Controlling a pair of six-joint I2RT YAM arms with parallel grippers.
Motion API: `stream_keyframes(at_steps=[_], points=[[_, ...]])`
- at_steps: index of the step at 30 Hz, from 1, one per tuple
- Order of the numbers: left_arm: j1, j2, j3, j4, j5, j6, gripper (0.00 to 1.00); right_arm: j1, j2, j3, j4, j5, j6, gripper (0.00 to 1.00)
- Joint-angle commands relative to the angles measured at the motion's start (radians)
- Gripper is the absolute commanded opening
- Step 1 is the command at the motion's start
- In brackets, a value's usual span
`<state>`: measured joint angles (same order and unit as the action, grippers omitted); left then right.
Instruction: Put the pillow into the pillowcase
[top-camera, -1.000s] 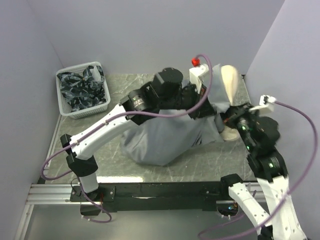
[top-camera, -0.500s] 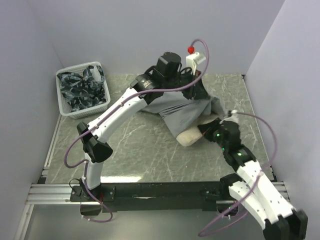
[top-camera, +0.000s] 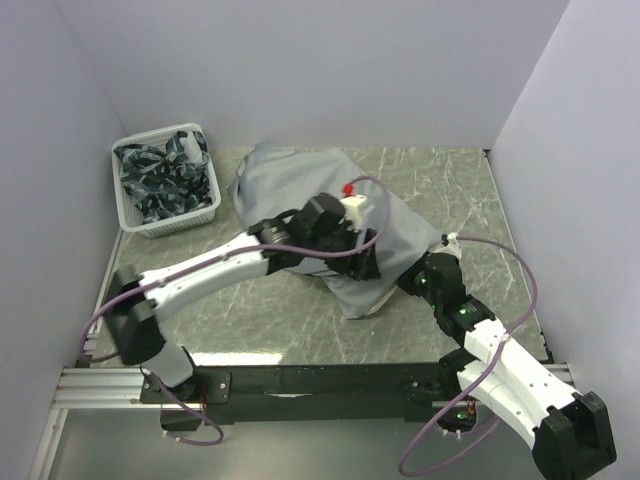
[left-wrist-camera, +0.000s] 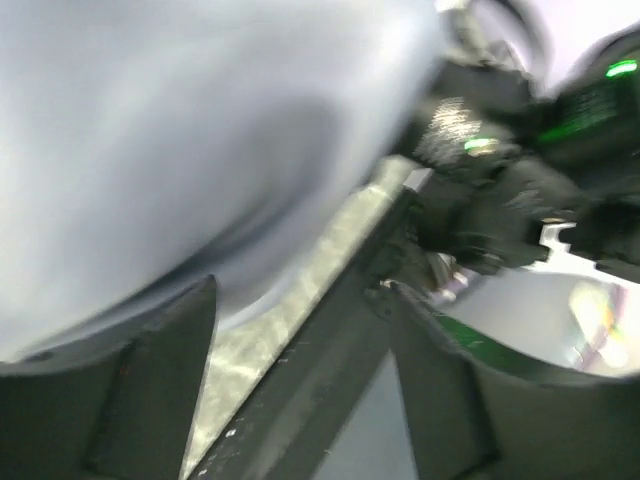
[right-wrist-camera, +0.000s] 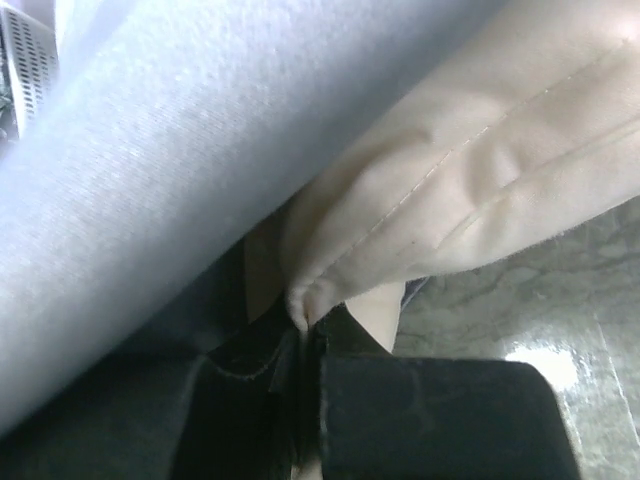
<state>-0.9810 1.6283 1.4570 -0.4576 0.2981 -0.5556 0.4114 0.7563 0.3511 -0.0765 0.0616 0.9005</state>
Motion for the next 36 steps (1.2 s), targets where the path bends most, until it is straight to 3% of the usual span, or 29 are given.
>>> stream_keyframes(at_steps=[1,4,6,7,9,14,18,21,24,30,36], points=[[0.007,-0.215,-0.214,0.117,-0.313,-0.142,0.78,0.010,0.004,0.019,0.127,-0.020,-0.003,0.00],[0.008,-0.327,-0.366,0.067,-0.523,-0.275,0.75,0.009,0.017,0.029,0.113,-0.025,-0.012,0.00],[0.008,-0.373,-0.449,0.086,-0.530,-0.299,0.68,0.009,0.014,0.042,0.106,-0.040,-0.015,0.00],[0.008,-0.401,-0.521,0.126,-0.521,-0.306,0.60,0.010,0.015,0.049,0.100,-0.042,-0.020,0.00],[-0.005,-0.413,-0.590,0.204,-0.426,-0.294,0.57,0.009,0.027,0.075,0.087,-0.057,-0.026,0.00],[-0.064,-0.400,-0.805,0.584,-0.307,-0.242,0.70,0.010,0.051,0.117,0.084,-0.083,-0.026,0.00],[-0.073,-0.306,-0.842,0.791,-0.200,-0.164,0.76,0.009,0.049,0.137,0.084,-0.091,-0.029,0.00],[-0.099,-0.213,-0.802,0.827,-0.209,-0.106,0.78,0.009,0.046,0.153,0.049,-0.088,-0.035,0.00],[-0.133,-0.150,-0.770,0.868,-0.295,-0.084,0.79,0.009,0.041,0.163,0.041,-0.083,-0.035,0.00],[-0.211,-0.108,-0.796,0.973,-0.595,-0.118,0.80,0.010,0.028,0.170,0.030,-0.082,-0.031,0.00],[-0.288,-0.030,-0.722,0.929,-0.915,-0.178,0.69,0.010,0.025,0.186,0.021,-0.086,-0.031,0.00]])
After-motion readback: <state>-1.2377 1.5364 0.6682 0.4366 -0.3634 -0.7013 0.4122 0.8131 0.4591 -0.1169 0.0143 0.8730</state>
